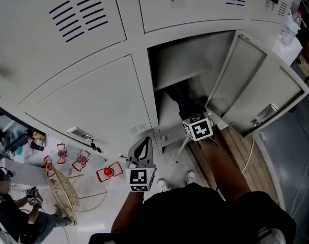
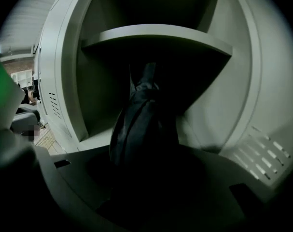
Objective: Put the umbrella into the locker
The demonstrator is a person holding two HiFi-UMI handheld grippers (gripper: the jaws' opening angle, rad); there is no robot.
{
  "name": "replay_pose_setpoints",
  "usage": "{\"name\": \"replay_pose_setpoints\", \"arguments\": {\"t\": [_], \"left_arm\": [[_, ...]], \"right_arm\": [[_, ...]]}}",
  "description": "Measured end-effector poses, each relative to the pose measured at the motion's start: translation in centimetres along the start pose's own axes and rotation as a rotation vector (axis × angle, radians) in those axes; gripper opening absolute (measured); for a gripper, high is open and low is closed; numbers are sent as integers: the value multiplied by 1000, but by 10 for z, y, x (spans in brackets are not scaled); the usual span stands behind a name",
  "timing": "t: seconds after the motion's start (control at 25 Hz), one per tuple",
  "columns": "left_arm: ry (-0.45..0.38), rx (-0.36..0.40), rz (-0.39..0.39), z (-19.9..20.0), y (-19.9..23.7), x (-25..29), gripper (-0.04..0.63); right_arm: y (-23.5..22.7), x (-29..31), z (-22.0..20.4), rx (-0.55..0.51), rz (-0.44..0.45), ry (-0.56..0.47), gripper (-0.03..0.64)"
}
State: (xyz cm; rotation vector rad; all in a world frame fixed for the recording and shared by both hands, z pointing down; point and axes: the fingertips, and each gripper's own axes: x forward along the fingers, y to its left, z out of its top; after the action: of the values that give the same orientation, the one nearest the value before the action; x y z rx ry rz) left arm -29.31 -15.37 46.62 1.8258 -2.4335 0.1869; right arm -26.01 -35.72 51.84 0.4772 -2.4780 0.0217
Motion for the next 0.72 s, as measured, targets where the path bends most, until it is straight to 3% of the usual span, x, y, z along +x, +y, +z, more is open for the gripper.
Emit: {"name": "replay_pose_setpoints", "arguments": {"t": [0.36,0.72], "left_arm": [[10,24,48,6,-1,-4,-2],[15,-17,118,1,8,-5,-2]], "right_arm": [[-13,46,37,-32,30,58,198],[-12,72,28,-17,67,150,213]]}}
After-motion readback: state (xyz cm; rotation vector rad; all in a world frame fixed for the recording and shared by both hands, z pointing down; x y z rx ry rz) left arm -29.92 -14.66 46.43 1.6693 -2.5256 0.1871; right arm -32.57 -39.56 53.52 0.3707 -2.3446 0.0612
